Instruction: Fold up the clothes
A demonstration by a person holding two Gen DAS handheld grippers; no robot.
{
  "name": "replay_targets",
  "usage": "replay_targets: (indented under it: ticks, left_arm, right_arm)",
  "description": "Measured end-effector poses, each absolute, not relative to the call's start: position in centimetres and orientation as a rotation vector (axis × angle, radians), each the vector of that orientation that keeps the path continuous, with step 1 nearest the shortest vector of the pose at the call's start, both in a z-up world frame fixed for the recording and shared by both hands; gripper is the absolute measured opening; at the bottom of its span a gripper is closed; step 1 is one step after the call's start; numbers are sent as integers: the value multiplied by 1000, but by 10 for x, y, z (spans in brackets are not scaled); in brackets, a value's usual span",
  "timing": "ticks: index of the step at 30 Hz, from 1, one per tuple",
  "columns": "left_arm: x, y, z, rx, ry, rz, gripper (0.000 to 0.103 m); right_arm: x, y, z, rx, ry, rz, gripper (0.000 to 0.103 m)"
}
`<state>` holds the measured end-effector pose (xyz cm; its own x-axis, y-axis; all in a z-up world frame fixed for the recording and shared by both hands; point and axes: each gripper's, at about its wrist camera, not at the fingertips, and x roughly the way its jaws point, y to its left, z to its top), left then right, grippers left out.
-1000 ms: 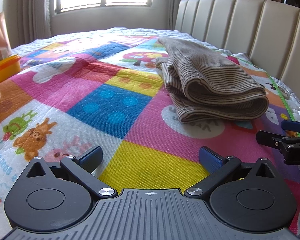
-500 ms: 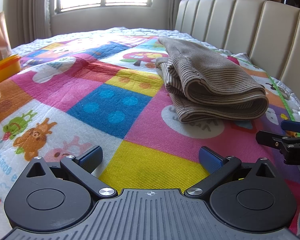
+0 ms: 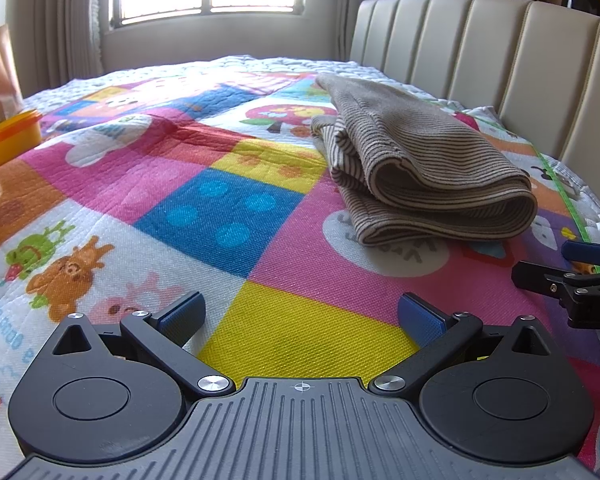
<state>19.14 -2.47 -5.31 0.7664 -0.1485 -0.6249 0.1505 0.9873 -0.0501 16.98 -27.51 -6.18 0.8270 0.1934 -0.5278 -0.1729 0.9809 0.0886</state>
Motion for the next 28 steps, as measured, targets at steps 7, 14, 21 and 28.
replay_targets:
  ticks: [7, 14, 21, 28]
  left_arm:
    - [191, -24, -53, -1, 676, -165, 103]
    - [191, -25, -53, -1, 672, -163, 103]
    - [191, -26, -53, 6, 674, -158, 103]
    - [190, -25, -53, -1, 669, -160, 103]
  right_arm:
    - [172, -277, -62, 48, 575, 201, 103]
    - [172, -278, -63, 54, 574, 204, 103]
    - [172, -278, -63, 57, 575, 205, 103]
    - [173, -276, -62, 46, 582, 200, 103]
